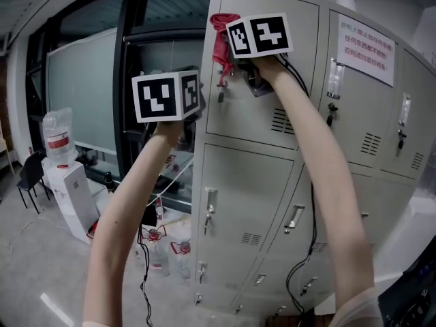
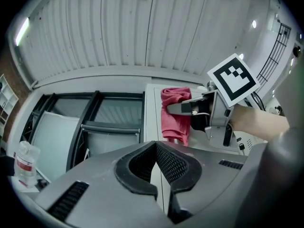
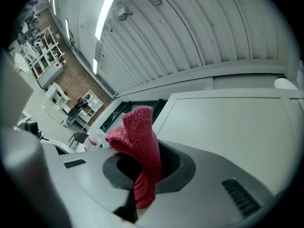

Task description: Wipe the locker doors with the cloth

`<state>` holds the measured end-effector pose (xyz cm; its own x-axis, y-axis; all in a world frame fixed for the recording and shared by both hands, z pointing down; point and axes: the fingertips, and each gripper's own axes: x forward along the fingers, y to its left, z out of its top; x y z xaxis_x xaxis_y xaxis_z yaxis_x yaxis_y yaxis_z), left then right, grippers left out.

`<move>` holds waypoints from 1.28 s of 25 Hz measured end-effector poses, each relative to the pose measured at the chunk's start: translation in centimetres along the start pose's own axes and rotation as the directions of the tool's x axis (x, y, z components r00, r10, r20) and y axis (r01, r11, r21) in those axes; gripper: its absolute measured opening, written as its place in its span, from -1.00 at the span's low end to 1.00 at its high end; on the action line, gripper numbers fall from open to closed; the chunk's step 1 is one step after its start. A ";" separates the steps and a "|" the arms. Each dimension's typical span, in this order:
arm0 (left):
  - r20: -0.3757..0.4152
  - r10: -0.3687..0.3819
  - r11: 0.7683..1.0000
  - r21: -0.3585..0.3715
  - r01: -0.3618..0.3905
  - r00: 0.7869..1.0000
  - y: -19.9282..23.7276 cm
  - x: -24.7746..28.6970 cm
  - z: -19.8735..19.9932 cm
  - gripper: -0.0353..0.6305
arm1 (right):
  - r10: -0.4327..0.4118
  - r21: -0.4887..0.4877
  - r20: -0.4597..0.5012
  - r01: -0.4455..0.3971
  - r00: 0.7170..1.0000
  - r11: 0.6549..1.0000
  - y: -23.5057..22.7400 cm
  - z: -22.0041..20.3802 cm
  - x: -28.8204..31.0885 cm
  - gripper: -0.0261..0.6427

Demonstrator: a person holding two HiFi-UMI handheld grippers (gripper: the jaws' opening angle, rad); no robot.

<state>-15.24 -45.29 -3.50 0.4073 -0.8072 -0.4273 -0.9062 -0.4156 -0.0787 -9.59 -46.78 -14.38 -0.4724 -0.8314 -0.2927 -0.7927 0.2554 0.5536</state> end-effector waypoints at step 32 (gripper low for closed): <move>0.010 -0.074 0.997 0.000 0.074 0.997 -4.6 3.1 -1.2 -0.84 | -0.062 -0.101 -0.119 0.050 0.991 0.994 -2.7 -5.0 -1.7 -0.83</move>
<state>-9.70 -46.40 -3.41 0.4722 -0.7698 -0.4294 -0.8734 -0.4745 -0.1098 -4.70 -48.51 -11.46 -0.3735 -0.8982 -0.2318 -0.7722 0.1627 0.6142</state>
